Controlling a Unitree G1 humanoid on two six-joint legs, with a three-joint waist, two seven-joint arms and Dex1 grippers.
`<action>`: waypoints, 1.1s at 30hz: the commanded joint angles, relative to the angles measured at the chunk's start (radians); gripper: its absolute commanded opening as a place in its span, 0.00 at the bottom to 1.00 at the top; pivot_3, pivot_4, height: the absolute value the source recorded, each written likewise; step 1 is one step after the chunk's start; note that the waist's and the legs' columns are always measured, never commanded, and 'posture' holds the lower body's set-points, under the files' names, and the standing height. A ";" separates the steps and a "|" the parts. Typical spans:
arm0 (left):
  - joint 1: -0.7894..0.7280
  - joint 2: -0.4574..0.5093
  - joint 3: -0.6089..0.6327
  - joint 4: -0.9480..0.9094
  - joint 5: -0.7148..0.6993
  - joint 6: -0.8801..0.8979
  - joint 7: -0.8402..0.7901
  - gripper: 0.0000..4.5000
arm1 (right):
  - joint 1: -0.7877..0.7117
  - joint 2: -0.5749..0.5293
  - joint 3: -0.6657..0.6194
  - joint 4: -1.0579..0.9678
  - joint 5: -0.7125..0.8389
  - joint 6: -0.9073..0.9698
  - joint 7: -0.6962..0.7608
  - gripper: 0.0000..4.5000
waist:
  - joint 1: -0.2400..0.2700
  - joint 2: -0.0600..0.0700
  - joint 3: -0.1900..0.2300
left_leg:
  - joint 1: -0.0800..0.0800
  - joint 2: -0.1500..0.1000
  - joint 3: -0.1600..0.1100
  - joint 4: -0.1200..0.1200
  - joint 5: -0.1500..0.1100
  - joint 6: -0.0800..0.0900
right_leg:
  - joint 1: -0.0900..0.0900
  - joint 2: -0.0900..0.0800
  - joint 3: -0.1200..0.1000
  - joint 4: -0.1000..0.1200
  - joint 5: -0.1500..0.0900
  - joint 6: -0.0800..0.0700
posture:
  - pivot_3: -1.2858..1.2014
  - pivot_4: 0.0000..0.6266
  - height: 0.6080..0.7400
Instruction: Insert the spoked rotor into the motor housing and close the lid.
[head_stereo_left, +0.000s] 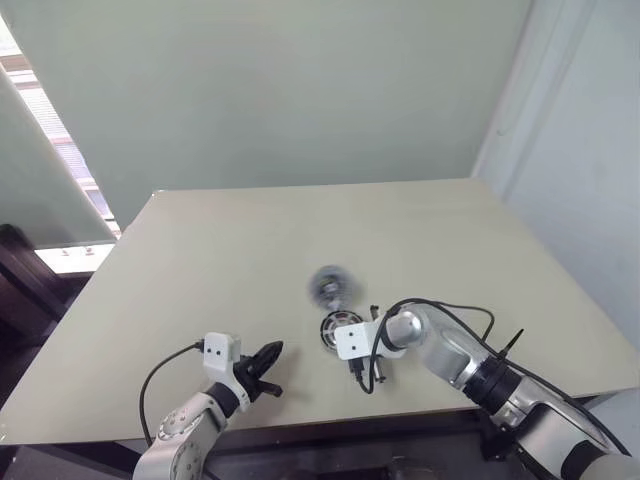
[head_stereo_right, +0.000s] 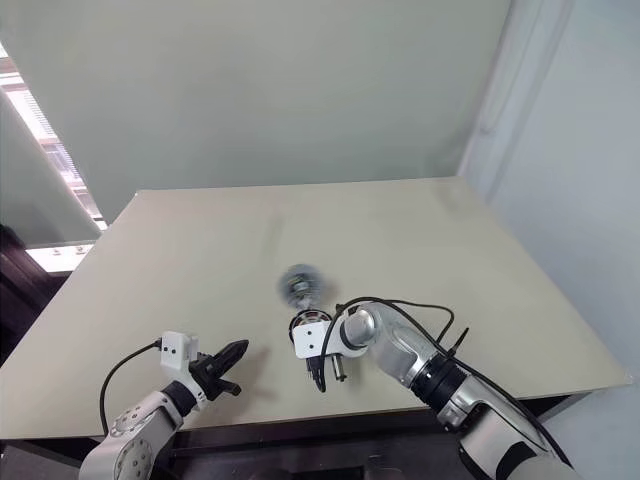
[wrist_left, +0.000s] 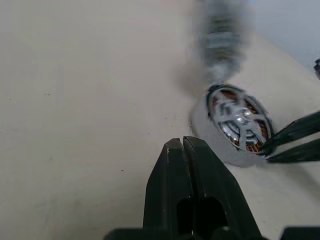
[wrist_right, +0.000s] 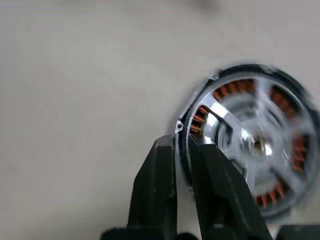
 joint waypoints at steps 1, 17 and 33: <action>-0.011 0.008 0.001 -0.044 0.002 -0.012 -0.004 0.00 | -0.015 0.014 -0.012 0.022 -0.012 -0.021 -0.012 0.02 | 0.000 0.000 0.000 | 0.000 0.000 0.000 0.001 0.000 0.000 | 0.000 0.000 0.000 0.000 0.000 0.000 | 0.52 0.00 1.00; 0.005 0.017 0.017 -0.034 0.003 -0.022 -0.004 0.00 | 0.077 0.168 -0.155 -0.241 0.186 0.439 0.045 0.02 | 0.000 0.001 0.000 | -0.001 0.001 -0.001 0.000 0.000 0.000 | -0.002 0.001 0.000 0.001 0.001 0.002 | 0.52 0.00 1.00; 0.014 -0.003 0.011 -0.029 0.015 -0.027 0.016 0.00 | 0.184 0.475 -0.328 -0.255 0.330 0.765 -0.368 0.02 | -0.001 0.001 0.000 | -0.002 0.001 0.000 -0.001 0.000 -0.001 | -0.003 0.001 0.000 0.001 0.000 0.000 | 0.52 0.00 1.00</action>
